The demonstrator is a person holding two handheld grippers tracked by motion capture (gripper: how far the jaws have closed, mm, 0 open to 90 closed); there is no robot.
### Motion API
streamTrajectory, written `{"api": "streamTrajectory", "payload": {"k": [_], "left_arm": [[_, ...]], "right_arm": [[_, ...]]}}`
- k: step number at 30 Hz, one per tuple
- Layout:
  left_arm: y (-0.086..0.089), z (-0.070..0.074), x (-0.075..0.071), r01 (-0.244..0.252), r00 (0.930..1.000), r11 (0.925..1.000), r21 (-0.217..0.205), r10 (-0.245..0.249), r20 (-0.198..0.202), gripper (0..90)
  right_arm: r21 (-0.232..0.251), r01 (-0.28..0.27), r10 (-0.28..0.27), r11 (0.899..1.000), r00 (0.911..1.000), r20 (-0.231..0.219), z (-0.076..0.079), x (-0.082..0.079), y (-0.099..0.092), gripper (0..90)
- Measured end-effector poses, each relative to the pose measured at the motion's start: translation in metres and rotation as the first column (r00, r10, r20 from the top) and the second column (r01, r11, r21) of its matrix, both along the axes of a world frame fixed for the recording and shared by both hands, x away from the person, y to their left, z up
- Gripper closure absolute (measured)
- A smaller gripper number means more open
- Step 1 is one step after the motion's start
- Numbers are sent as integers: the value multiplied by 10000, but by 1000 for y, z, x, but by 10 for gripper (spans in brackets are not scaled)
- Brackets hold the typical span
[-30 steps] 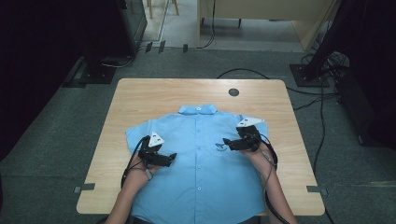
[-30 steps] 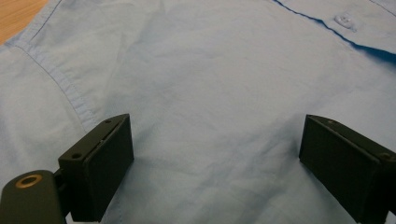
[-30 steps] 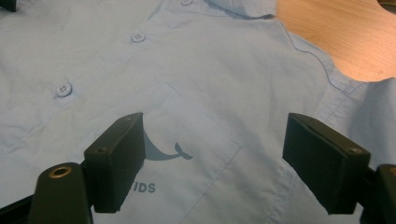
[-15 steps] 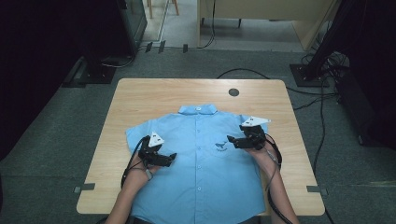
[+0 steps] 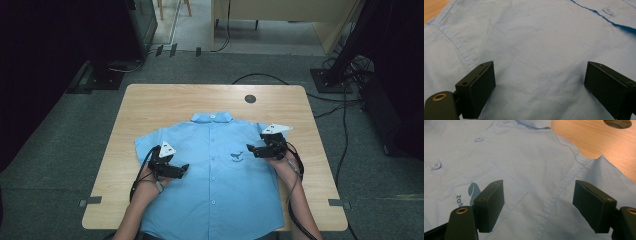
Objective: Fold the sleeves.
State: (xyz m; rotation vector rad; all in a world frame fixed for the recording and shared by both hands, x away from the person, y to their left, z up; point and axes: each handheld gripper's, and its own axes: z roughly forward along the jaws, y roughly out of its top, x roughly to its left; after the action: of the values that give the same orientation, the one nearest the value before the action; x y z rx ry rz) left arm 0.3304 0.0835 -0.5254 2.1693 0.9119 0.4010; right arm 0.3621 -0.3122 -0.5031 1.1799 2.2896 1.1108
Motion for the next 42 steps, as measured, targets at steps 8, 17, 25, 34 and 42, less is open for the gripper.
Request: {"api": "streamTrajectory", "payload": {"k": [8,17,25,34,42], "left_arm": [[0,0,0,2,10000,10000,3,-2,1,99],[0,0,0,-12,10000,10000,-18,12,-2,99],[0,0,0,-14,10000,10000,-21,14,-1,99],[0,0,0,-17,10000,10000,-21,17,2,99],[0,0,0,-10,10000,10000,-18,10,3,99]], "right_arm": [[57,94,-94,9999,10000,20,-2,1,-4,262],[115,207,-208,9997,9998,75,-2,4,-9,260],[394,409,-415,9984,9991,134,-2,5,-21,265],[365,539,-550,9979,9981,293,-2,6,-28,266],[346,891,-901,9954,9956,267,-1,9,-38,265]]}}
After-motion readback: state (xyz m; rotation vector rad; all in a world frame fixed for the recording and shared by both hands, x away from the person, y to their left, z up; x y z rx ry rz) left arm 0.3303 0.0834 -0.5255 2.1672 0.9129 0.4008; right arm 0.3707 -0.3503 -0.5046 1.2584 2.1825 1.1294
